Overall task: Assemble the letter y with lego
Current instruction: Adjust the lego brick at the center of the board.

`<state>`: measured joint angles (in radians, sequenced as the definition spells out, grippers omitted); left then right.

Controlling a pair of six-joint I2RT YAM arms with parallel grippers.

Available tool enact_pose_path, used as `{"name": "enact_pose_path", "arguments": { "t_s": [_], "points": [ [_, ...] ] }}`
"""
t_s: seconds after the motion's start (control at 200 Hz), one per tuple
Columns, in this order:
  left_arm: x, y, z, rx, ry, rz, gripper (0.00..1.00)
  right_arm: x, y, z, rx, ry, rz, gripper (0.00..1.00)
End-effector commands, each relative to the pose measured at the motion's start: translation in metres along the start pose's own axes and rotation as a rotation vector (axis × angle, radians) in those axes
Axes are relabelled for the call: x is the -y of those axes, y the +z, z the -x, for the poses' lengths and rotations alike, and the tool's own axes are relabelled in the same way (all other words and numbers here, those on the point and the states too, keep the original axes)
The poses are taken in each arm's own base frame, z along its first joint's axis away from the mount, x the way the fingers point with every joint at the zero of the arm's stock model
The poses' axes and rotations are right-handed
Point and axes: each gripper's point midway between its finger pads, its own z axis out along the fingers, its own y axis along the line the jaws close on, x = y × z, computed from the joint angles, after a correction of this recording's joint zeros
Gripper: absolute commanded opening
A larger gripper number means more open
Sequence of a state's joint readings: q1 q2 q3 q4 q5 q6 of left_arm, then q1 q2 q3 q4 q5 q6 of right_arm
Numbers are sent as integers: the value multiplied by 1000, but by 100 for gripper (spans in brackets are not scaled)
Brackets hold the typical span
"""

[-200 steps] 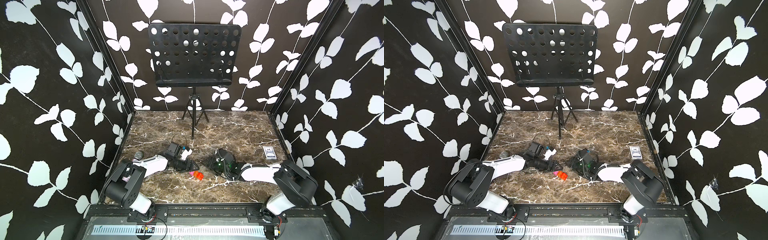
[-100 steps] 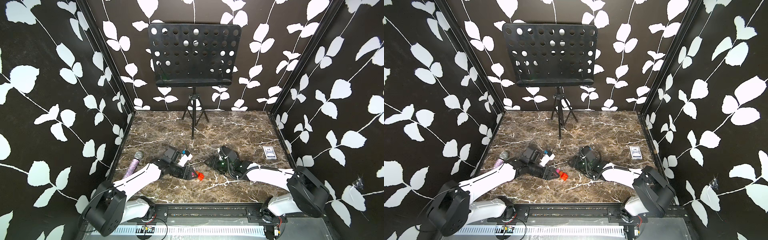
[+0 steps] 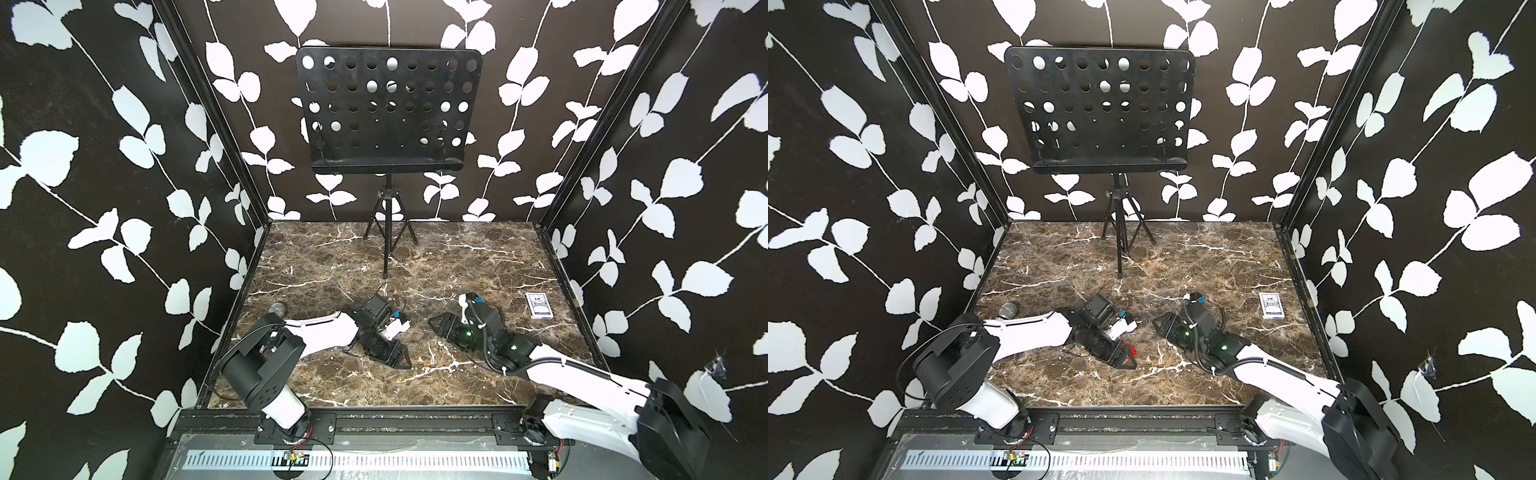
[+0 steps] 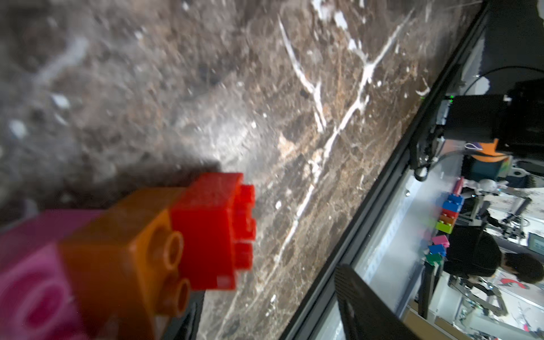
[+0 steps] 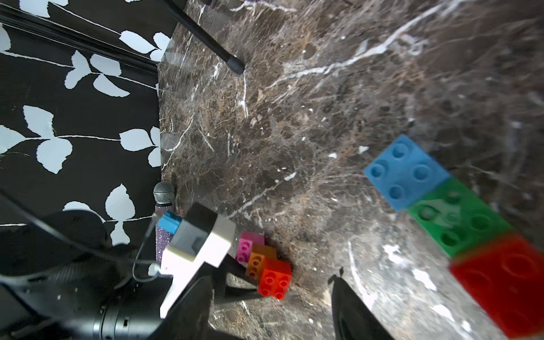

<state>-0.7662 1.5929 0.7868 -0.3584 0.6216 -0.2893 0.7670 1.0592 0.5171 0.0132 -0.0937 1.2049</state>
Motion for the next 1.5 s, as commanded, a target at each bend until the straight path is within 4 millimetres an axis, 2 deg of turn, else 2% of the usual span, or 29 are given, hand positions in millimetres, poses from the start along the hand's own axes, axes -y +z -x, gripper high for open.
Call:
{"name": "enact_pose_path", "arguments": {
  "t_s": [0.0,0.27,0.43,0.53,0.66,0.755,0.855,1.055,1.165,1.295,1.49],
  "points": [
    [-1,-3,25,52,59,45,72,16,-9,8,51,20,-53,64],
    [2,2,69,125,81,46,72,21,-12,7,33,14,-73,64],
    [14,6,69,106,33,-40,71,17,-9,6,11,-1,-79,64],
    [26,-10,70,134,83,-56,72,13,-4,4,-14,-12,-77,64],
    [34,-43,81,199,97,-79,72,4,8,-1,-71,-19,-66,64],
    [16,-74,103,289,67,-57,72,-2,19,-4,-105,-19,-53,64],
    [-1,-84,125,330,100,6,73,-5,27,-4,-119,-15,-50,64],
    [-3,-62,166,288,141,-64,72,1,32,-6,-127,-14,-72,64],
    [-2,-43,177,232,148,-98,71,6,27,-5,-108,-4,-85,64],
    [-1,-25,176,174,154,-123,70,9,20,-3,-93,-9,-94,64],
    [-4,-11,152,88,165,-127,69,11,18,-4,-99,-15,-97,64]
  ]
}}
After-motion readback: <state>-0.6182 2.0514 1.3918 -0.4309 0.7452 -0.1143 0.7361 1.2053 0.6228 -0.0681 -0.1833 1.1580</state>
